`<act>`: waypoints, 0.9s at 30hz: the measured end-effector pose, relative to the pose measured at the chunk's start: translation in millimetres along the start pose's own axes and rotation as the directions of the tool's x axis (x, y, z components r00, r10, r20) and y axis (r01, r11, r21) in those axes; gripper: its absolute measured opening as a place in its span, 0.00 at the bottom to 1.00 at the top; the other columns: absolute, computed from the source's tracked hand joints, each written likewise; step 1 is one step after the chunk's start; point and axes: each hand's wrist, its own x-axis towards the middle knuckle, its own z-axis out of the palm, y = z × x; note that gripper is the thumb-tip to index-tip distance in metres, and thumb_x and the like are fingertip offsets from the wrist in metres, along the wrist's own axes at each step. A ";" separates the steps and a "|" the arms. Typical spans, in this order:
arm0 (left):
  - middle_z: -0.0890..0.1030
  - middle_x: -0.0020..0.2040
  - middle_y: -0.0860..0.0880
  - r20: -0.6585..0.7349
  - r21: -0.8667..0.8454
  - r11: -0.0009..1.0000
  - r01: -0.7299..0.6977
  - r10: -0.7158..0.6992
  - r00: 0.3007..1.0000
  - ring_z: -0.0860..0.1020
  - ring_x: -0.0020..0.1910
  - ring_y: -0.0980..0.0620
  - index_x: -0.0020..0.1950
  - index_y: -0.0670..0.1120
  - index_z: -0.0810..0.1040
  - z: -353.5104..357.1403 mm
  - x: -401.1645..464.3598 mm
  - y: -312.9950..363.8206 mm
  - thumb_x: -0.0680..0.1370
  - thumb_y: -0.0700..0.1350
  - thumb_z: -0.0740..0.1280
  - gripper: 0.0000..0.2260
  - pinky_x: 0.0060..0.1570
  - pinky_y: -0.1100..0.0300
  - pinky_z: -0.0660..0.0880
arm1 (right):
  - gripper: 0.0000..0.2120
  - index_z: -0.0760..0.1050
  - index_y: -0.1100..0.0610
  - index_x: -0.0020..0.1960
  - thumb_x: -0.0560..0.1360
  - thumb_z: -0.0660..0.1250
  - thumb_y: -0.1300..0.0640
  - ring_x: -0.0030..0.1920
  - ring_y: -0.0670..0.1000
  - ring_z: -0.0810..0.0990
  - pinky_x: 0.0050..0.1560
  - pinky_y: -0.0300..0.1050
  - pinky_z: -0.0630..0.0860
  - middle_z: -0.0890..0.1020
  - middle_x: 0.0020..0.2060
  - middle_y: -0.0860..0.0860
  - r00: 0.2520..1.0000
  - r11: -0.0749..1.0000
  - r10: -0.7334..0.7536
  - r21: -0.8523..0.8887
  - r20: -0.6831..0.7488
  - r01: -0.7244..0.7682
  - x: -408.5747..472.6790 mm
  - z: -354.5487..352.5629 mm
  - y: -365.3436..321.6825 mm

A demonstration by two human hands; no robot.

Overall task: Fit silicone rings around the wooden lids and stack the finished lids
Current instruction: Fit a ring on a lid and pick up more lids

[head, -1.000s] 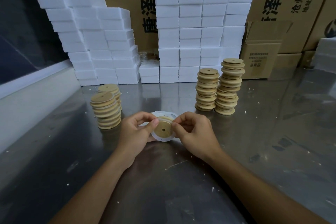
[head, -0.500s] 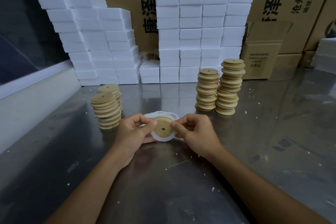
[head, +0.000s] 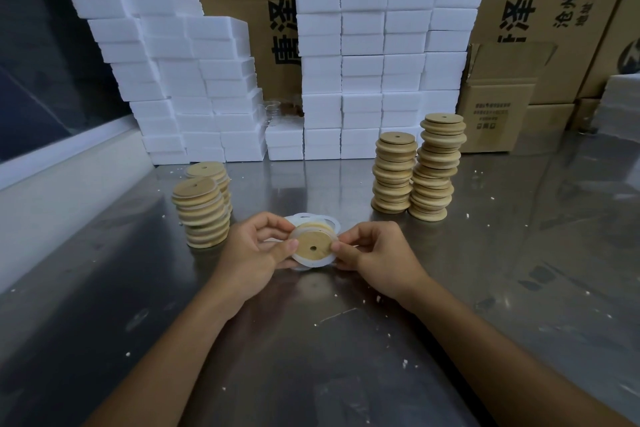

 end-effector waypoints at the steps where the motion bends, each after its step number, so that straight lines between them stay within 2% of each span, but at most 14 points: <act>1: 0.84 0.35 0.49 0.006 0.002 1.000 -0.003 0.003 1.000 0.85 0.37 0.48 0.45 0.38 0.76 -0.6 0.0 0.7 0.73 0.28 0.69 0.07 0.34 0.58 0.82 | 0.04 0.81 0.59 0.41 0.74 0.74 0.63 0.41 0.58 0.86 0.50 0.55 0.84 0.86 0.37 0.57 1.000 1.000 0.008 0.009 0.011 -0.008 0.9 -1.1 0.7; 3: 0.84 0.35 0.48 0.004 0.012 1.000 -0.004 0.004 1.000 0.85 0.38 0.48 0.44 0.37 0.76 -1.5 -0.1 1.7 0.72 0.28 0.70 0.07 0.35 0.58 0.82 | 0.04 0.81 0.58 0.40 0.73 0.74 0.63 0.39 0.57 0.86 0.49 0.54 0.84 0.86 0.35 0.56 0.999 1.000 0.016 0.014 0.028 -0.017 2.0 -2.3 2.2; 8: 0.84 0.38 0.42 -0.009 -0.014 0.999 0.031 -0.031 0.999 0.84 0.36 0.50 0.42 0.37 0.75 -4.1 0.7 0.0 0.72 0.28 0.70 0.07 0.35 0.60 0.82 | 0.04 0.82 0.57 0.42 0.75 0.74 0.61 0.41 0.61 0.85 0.48 0.58 0.83 0.86 0.35 0.57 0.999 0.999 -0.032 -0.034 -0.026 0.031 1.8 0.7 5.4; 10: 0.84 0.40 0.40 -0.005 -0.034 0.998 0.044 -0.044 0.999 0.85 0.37 0.49 0.43 0.37 0.75 -5.5 -0.2 0.8 0.72 0.29 0.71 0.07 0.36 0.59 0.82 | 0.02 0.83 0.56 0.43 0.75 0.73 0.60 0.40 0.55 0.85 0.47 0.55 0.84 0.86 0.36 0.53 0.996 0.994 -0.077 -0.076 -0.047 0.073 1.0 2.8 4.8; 12: 0.84 0.41 0.39 0.017 -0.031 0.998 0.058 -0.058 0.998 0.85 0.40 0.46 0.48 0.39 0.76 -5.8 -1.4 1.7 0.72 0.30 0.71 0.09 0.37 0.57 0.82 | 0.01 0.83 0.57 0.45 0.75 0.73 0.60 0.39 0.48 0.83 0.45 0.47 0.83 0.85 0.38 0.50 0.987 0.985 -0.138 -0.113 -0.087 0.128 0.0 4.3 3.0; 14: 0.84 0.42 0.38 0.064 0.011 0.998 0.064 -0.065 0.996 0.84 0.42 0.43 0.53 0.41 0.77 -3.8 -2.6 2.5 0.71 0.29 0.72 0.14 0.39 0.56 0.82 | 0.02 0.83 0.57 0.45 0.75 0.72 0.60 0.40 0.46 0.82 0.42 0.40 0.79 0.85 0.39 0.50 0.973 0.970 -0.203 -0.159 -0.113 0.184 -1.5 4.7 -0.7; 16: 0.84 0.44 0.38 0.106 0.038 0.998 0.050 -0.054 0.993 0.84 0.44 0.42 0.54 0.41 0.79 -0.4 -3.0 2.8 0.71 0.28 0.72 0.15 0.40 0.55 0.82 | 0.03 0.83 0.56 0.46 0.76 0.71 0.59 0.41 0.45 0.81 0.41 0.40 0.79 0.84 0.39 0.48 0.959 0.945 -0.266 -0.223 -0.097 0.240 -5.0 5.3 -5.6; 19: 0.85 0.46 0.43 0.116 0.068 0.997 -0.034 0.026 0.993 0.84 0.46 0.46 0.51 0.43 0.83 3.8 -3.5 4.0 0.71 0.34 0.74 0.11 0.43 0.55 0.82 | 0.02 0.82 0.55 0.47 0.76 0.70 0.58 0.42 0.45 0.80 0.42 0.42 0.79 0.83 0.40 0.44 0.921 0.880 -0.388 -0.311 -0.038 0.358 -12.3 9.2 -13.8; 21: 0.86 0.45 0.47 0.120 0.119 0.984 -0.134 0.119 0.986 0.84 0.46 0.49 0.48 0.46 0.84 5.3 -3.2 4.6 0.72 0.37 0.74 0.08 0.45 0.59 0.81 | 0.03 0.82 0.54 0.49 0.77 0.70 0.57 0.43 0.45 0.80 0.45 0.45 0.79 0.83 0.42 0.45 0.893 0.824 -0.451 -0.377 0.015 0.422 -16.1 14.1 -17.9; 24: 0.86 0.43 0.50 0.081 0.134 0.971 -0.200 0.191 0.978 0.84 0.45 0.52 0.44 0.50 0.84 7.2 -2.3 4.1 0.71 0.38 0.74 0.08 0.45 0.61 0.80 | 0.03 0.82 0.55 0.48 0.77 0.70 0.55 0.44 0.45 0.80 0.47 0.49 0.78 0.83 0.42 0.44 0.899 0.824 -0.438 -0.396 0.005 0.404 -17.3 15.0 -19.7; 27: 0.86 0.41 0.51 0.035 0.116 0.967 -0.228 0.226 0.974 0.84 0.41 0.55 0.38 0.52 0.84 8.0 -1.6 3.6 0.71 0.36 0.74 0.10 0.41 0.67 0.78 | 0.04 0.81 0.56 0.47 0.76 0.71 0.56 0.44 0.43 0.81 0.46 0.46 0.80 0.83 0.40 0.42 0.918 0.856 -0.397 -0.362 -0.005 0.369 -16.9 11.9 -19.1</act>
